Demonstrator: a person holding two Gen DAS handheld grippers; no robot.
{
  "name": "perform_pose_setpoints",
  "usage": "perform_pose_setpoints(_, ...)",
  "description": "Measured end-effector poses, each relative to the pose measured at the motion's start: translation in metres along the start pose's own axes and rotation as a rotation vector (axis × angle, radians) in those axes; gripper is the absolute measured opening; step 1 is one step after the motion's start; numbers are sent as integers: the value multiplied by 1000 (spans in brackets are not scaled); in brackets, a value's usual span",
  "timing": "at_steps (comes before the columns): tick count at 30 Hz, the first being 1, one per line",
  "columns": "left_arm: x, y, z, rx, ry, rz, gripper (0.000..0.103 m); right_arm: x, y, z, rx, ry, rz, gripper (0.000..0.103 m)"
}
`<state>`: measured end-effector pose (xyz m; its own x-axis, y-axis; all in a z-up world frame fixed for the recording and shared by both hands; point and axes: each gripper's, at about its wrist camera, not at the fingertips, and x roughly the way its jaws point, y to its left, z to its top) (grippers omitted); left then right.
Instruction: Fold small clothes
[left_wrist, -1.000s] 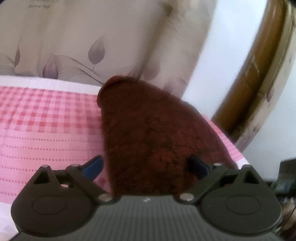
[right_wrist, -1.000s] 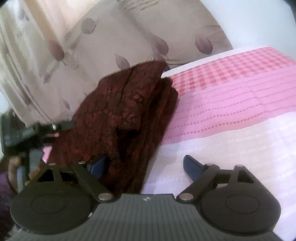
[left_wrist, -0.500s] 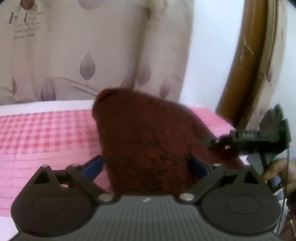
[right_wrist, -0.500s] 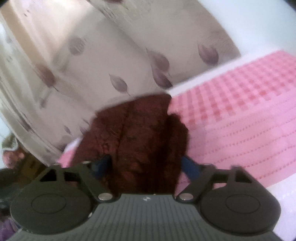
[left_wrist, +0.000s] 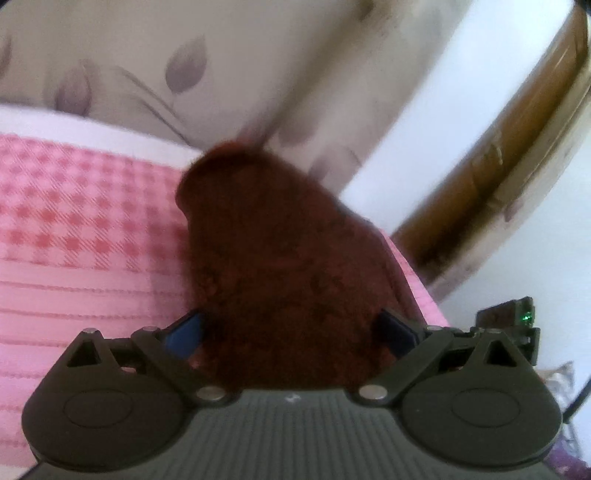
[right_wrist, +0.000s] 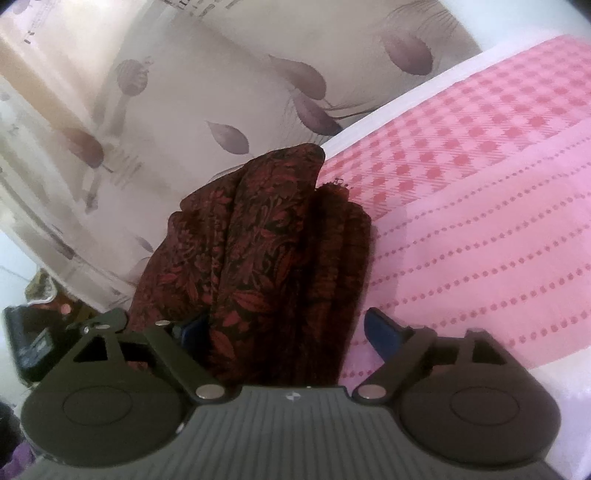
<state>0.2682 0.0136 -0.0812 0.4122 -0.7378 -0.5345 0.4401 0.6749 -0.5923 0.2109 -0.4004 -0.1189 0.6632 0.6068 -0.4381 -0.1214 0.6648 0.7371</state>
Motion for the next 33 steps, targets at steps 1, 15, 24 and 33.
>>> perform_pose_setpoints(1, 5, 4, 2, -5, 16, -16, 103, 1, -1, 1, -6, 7, 11, 88)
perform_pose_setpoints(15, 28, 3, -8, 42, 20, 41, 101, 21, 10, 4, -91, 16, 48, 74)
perform_pose_setpoints(24, 31, -33, -10, 184, -17, 243, 101, 24, 17, -3, -150, -20, 11, 64)
perform_pose_setpoints(33, 33, -41, -11, 216, -25, 290, 101, 32, 32, -10, -200, -62, -55, 69)
